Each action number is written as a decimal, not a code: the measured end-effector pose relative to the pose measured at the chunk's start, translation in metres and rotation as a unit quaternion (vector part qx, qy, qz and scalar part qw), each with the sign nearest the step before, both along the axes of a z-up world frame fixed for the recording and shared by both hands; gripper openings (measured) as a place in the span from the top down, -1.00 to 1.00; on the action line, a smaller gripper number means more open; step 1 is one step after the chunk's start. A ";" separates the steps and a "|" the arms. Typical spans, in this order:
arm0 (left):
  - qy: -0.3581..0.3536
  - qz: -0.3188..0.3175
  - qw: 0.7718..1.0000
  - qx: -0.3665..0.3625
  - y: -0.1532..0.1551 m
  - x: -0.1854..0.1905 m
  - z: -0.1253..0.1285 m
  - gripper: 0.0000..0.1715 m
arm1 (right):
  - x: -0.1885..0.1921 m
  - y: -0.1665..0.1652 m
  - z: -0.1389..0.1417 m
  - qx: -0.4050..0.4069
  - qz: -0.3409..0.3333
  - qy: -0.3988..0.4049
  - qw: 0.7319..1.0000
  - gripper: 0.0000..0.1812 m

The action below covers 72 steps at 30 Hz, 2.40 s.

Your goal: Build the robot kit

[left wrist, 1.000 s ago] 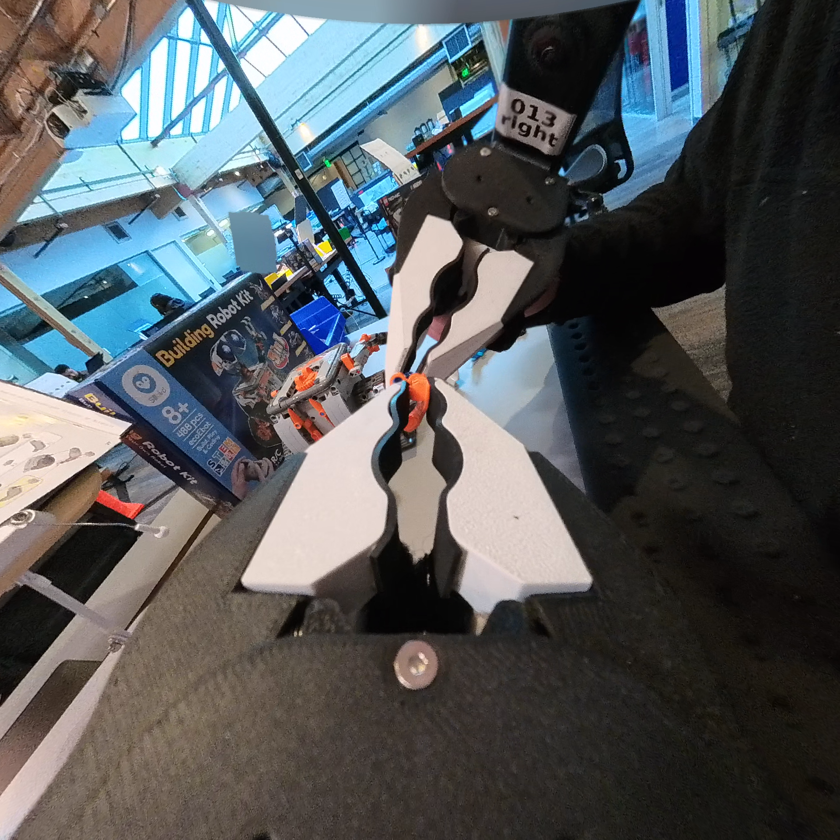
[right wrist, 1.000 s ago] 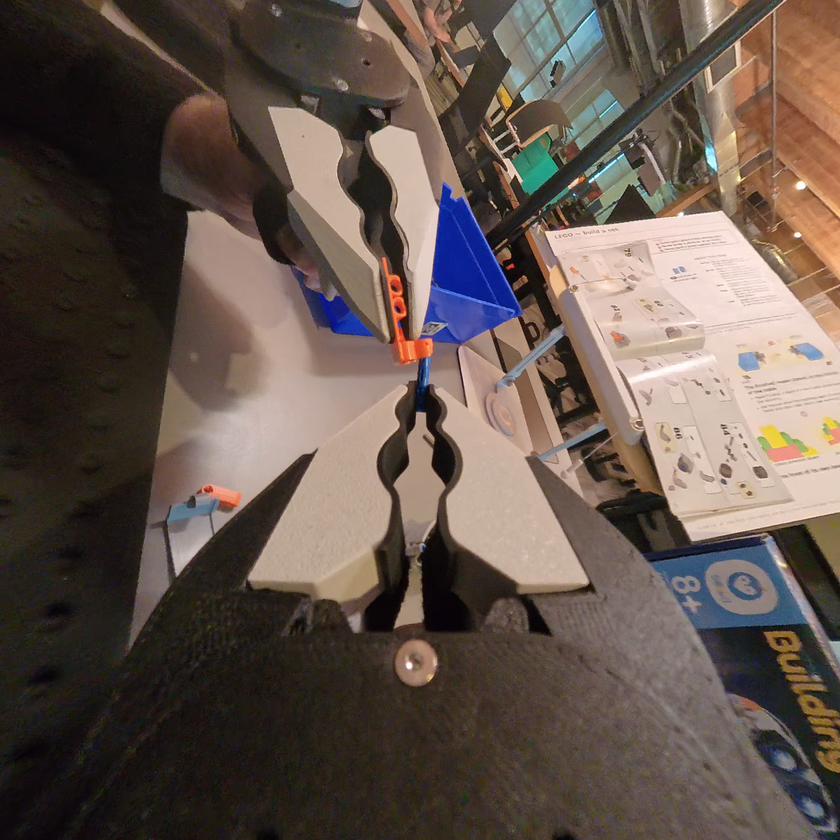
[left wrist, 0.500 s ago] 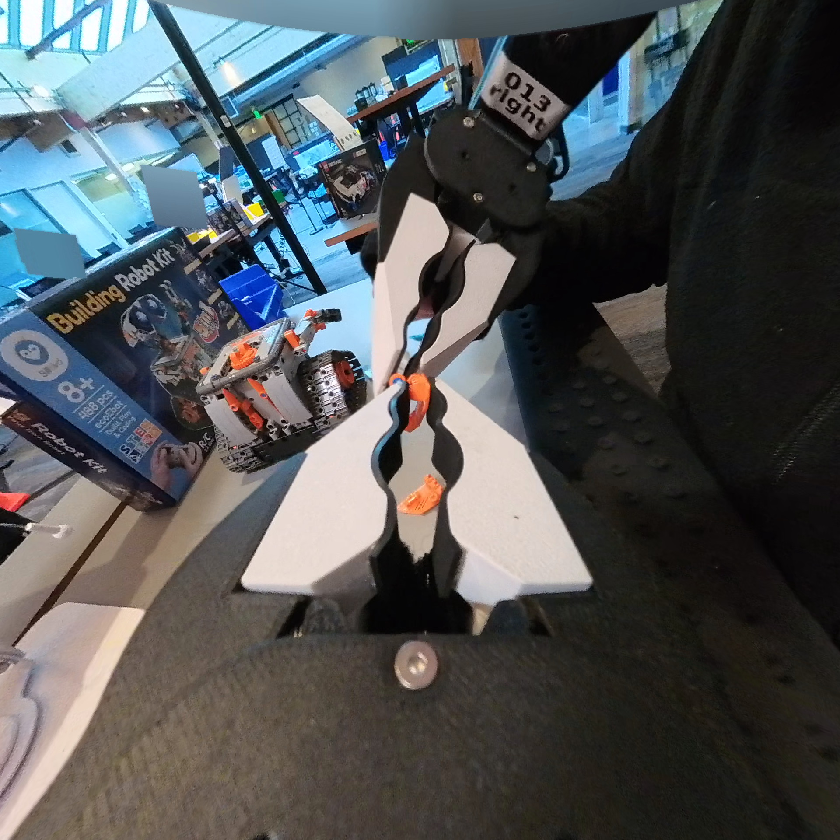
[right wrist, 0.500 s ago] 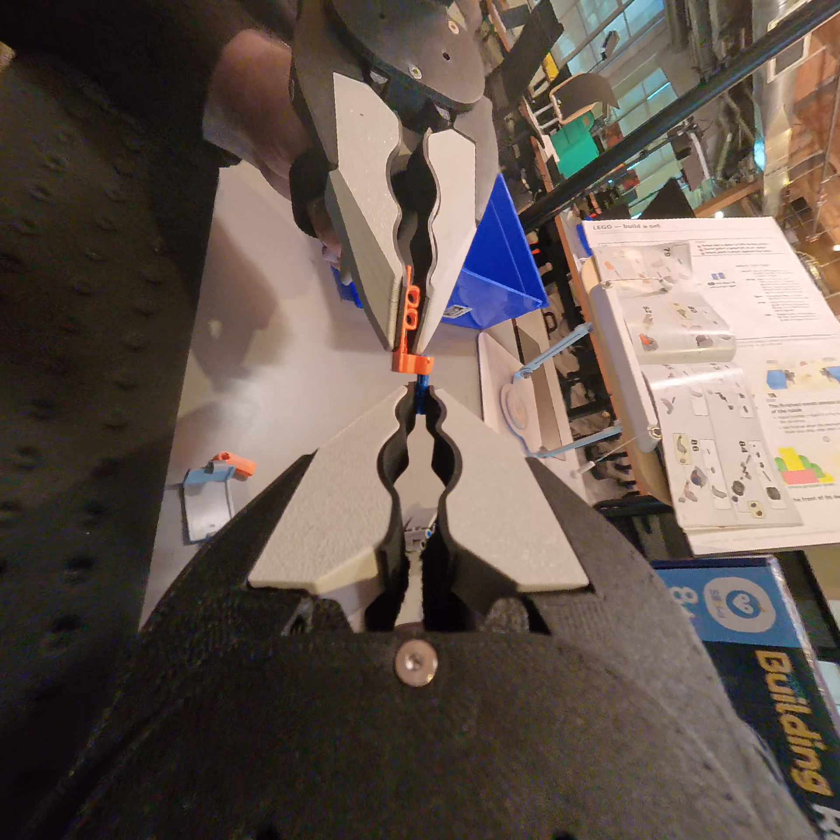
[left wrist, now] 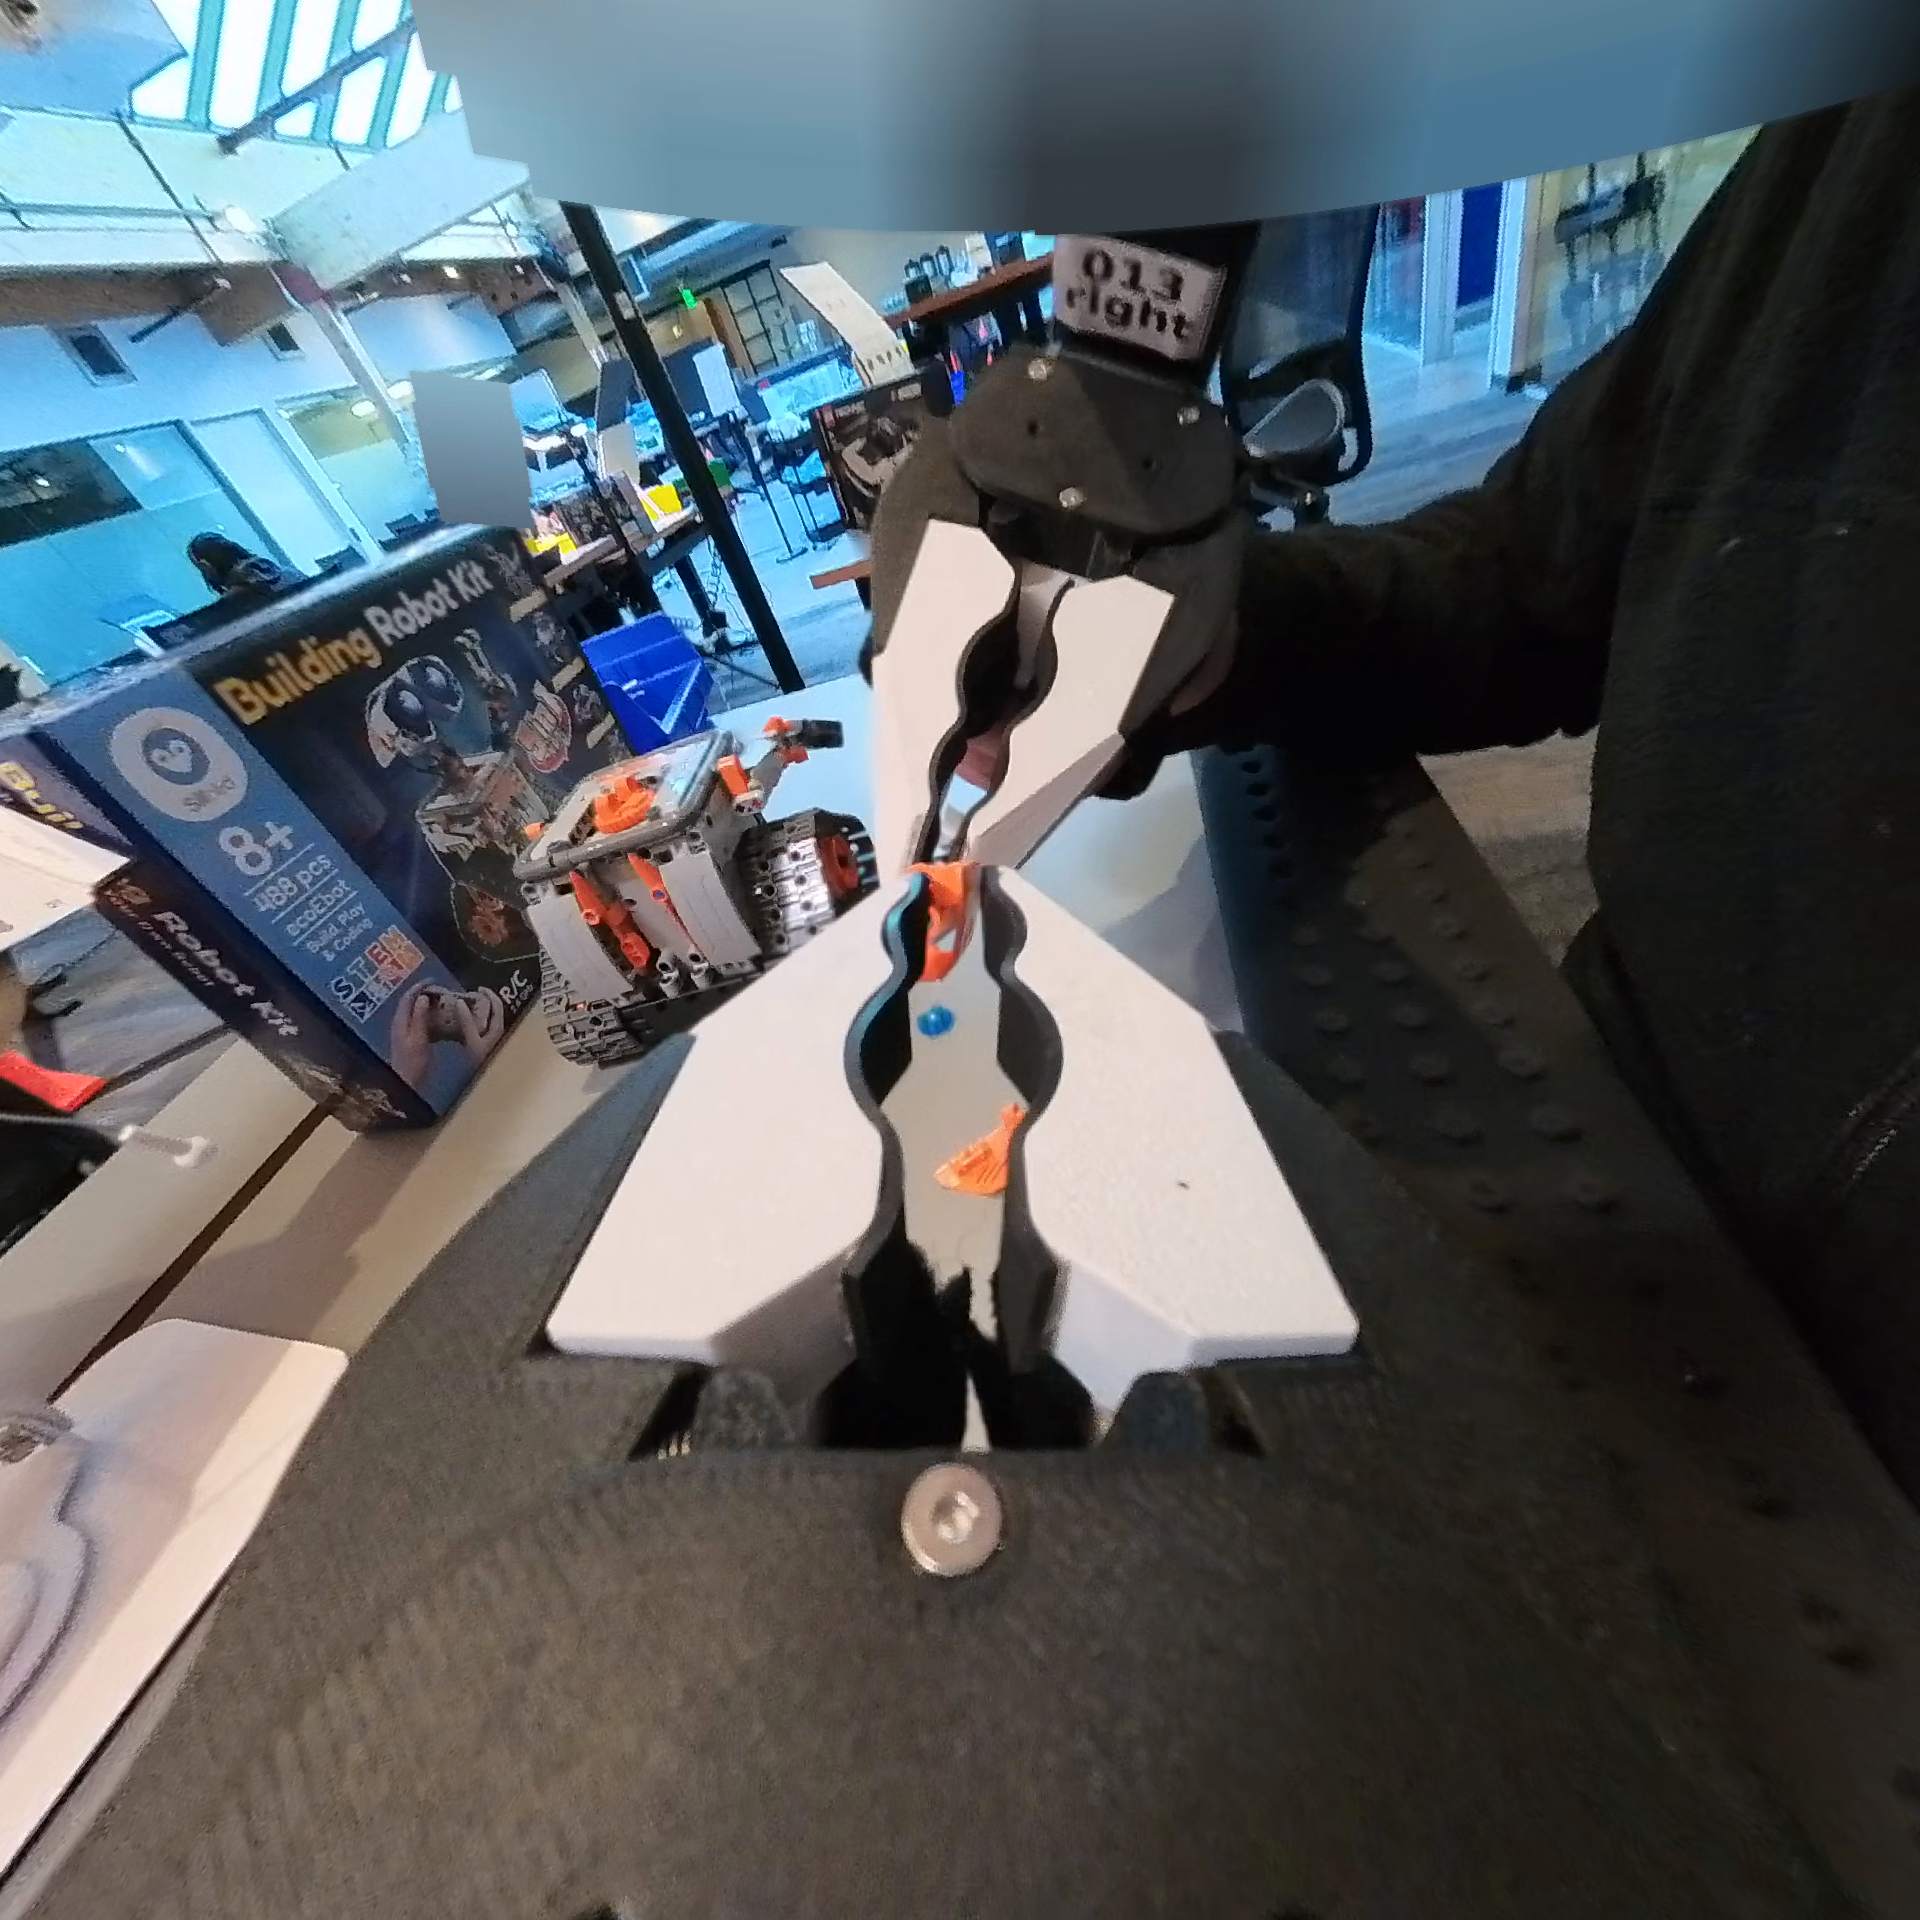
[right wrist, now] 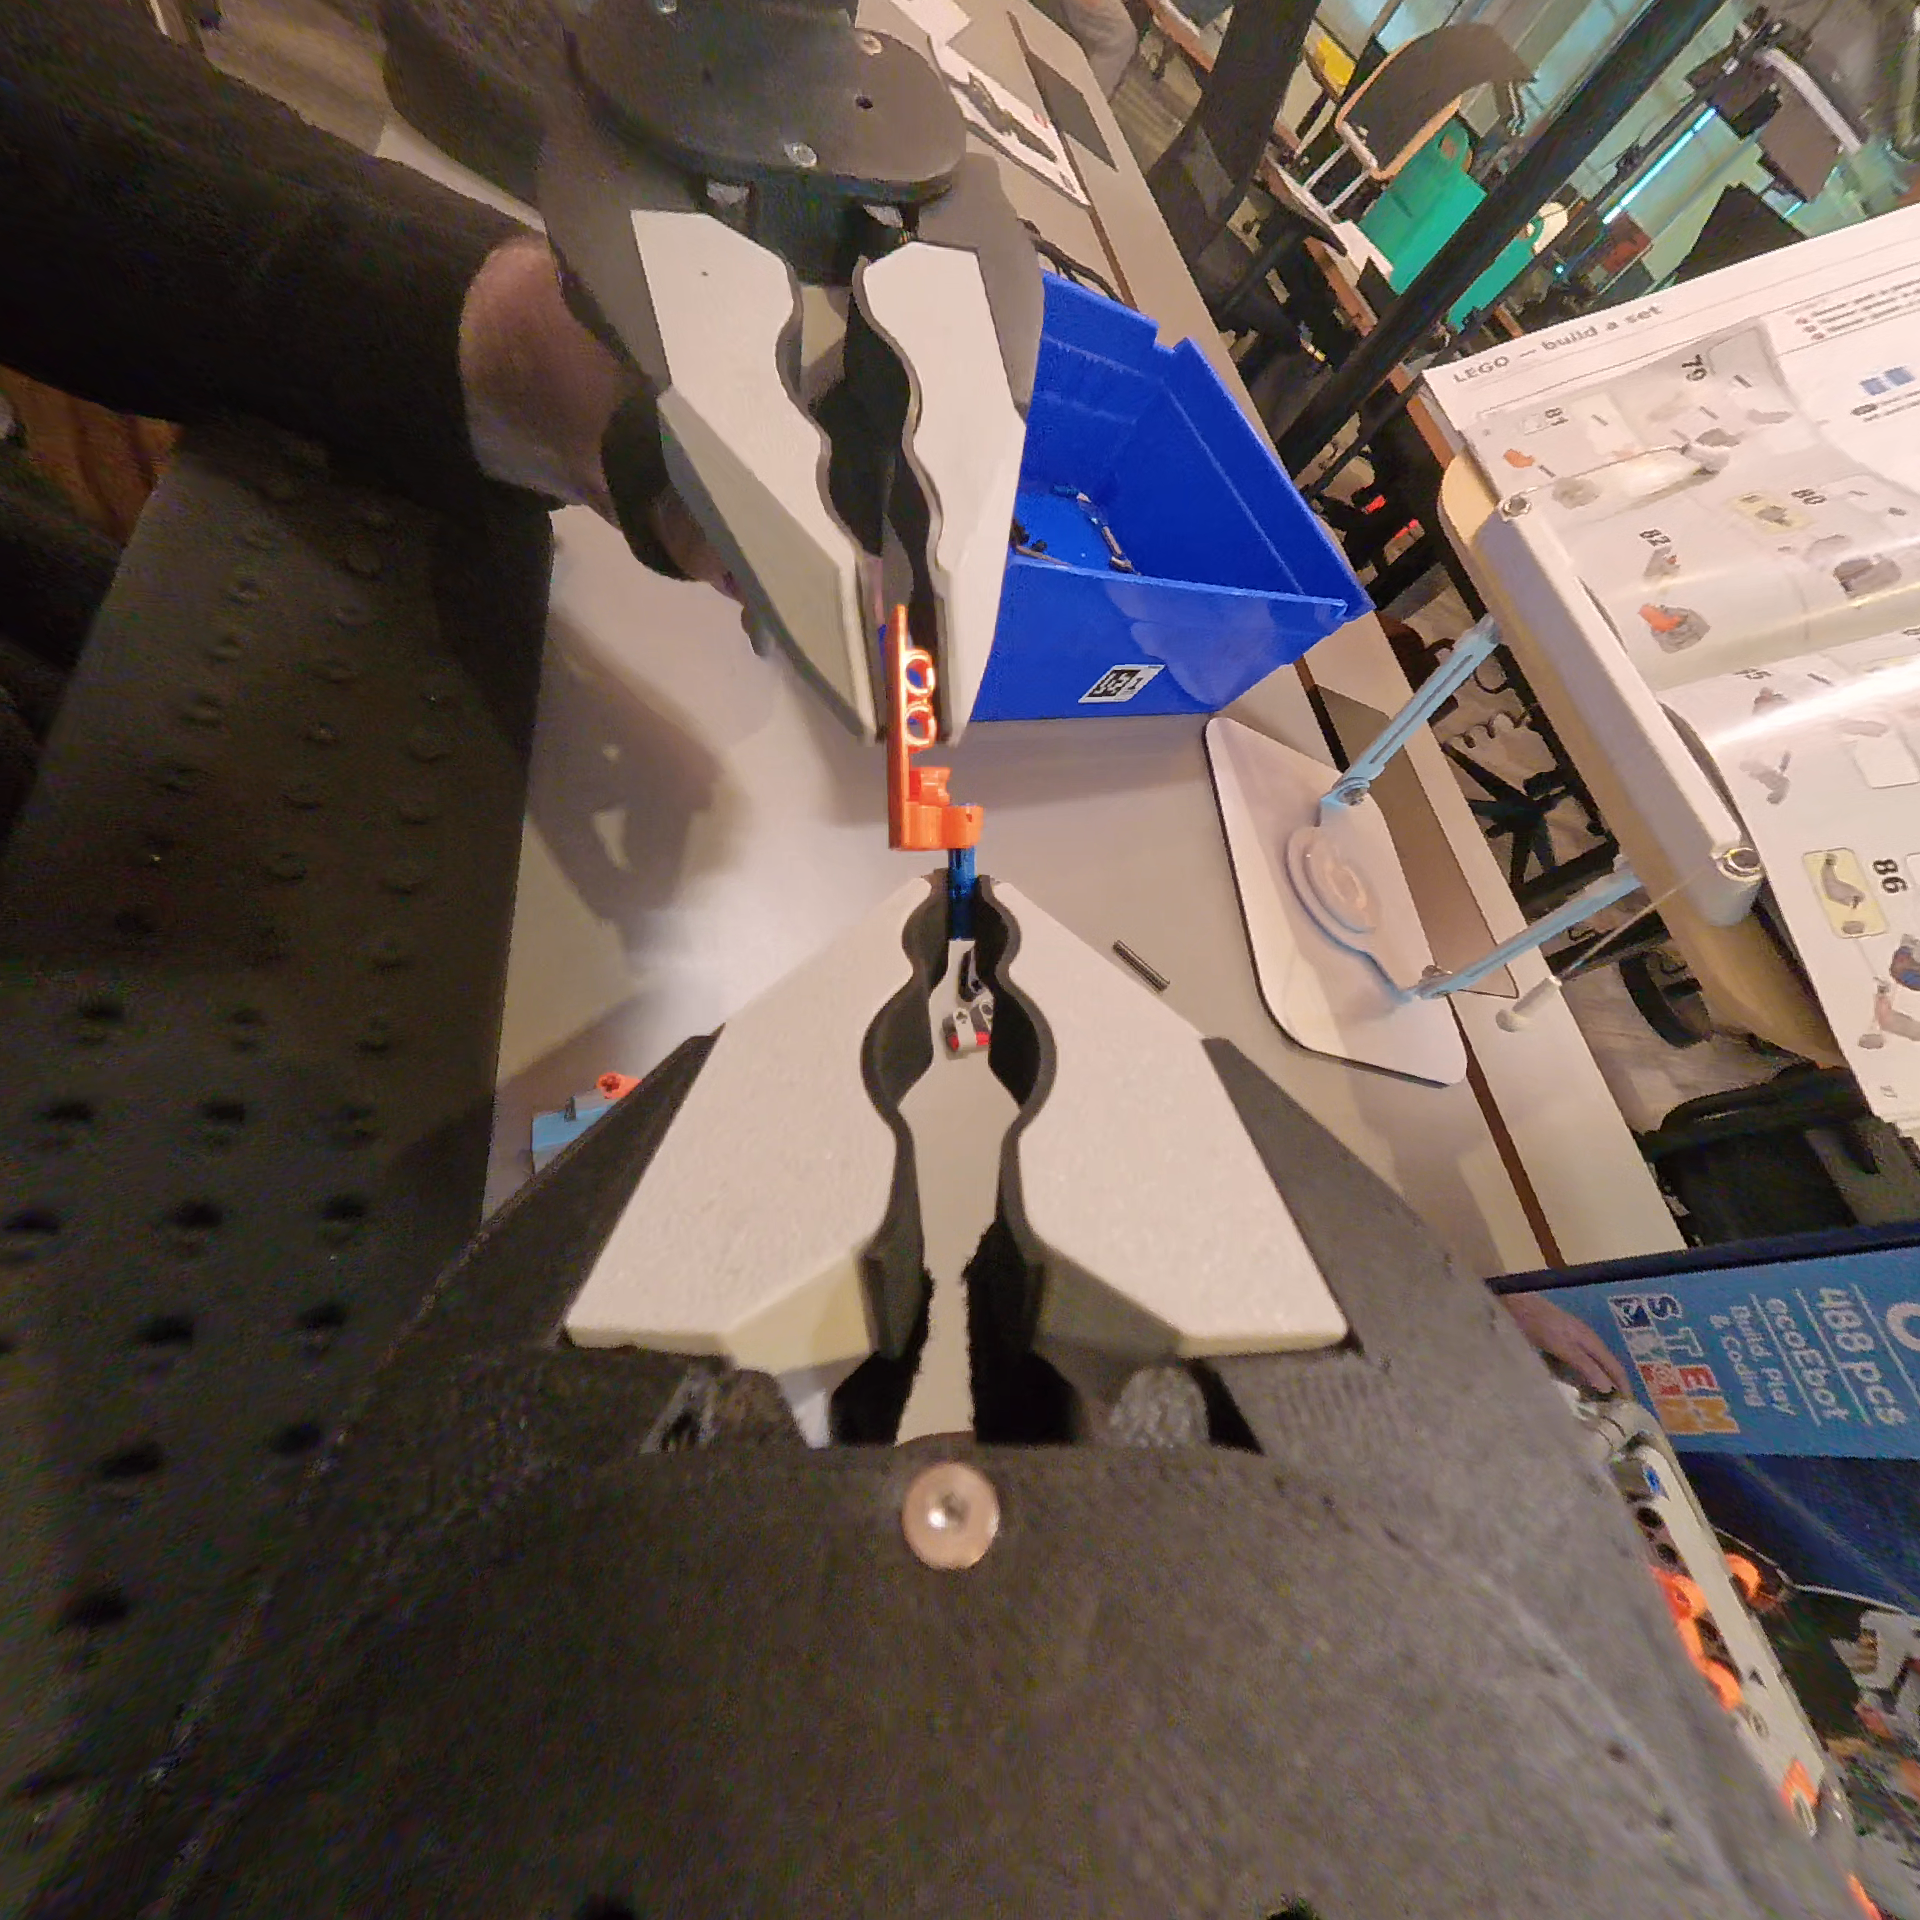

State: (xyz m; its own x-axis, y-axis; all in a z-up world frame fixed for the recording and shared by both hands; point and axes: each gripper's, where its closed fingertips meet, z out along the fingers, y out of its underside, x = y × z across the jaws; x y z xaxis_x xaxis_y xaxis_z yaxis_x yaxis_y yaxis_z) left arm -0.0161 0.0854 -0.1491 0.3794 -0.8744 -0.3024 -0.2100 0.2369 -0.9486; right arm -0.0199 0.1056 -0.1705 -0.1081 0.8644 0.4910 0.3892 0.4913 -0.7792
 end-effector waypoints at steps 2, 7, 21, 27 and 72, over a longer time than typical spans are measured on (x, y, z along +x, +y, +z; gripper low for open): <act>-0.005 0.000 1.000 -0.003 0.000 -0.002 0.002 0.94 | 0.000 0.001 0.000 -0.001 -0.002 -0.001 1.000 0.99; 0.007 -0.001 1.000 0.000 -0.002 0.001 -0.001 0.94 | 0.001 0.001 -0.004 0.005 -0.003 -0.011 1.000 0.99; -0.043 -0.055 0.996 -0.046 -0.014 0.006 0.003 0.94 | -0.007 -0.016 -0.009 0.002 0.021 -0.025 0.999 1.00; -0.124 -0.081 0.980 -0.130 -0.004 -0.005 0.015 0.94 | -0.002 -0.009 0.006 -0.050 0.036 0.019 0.998 0.92; -0.080 -0.032 0.993 -0.083 -0.001 -0.008 0.002 0.94 | 0.043 0.028 0.024 -0.108 -0.015 0.046 0.993 0.91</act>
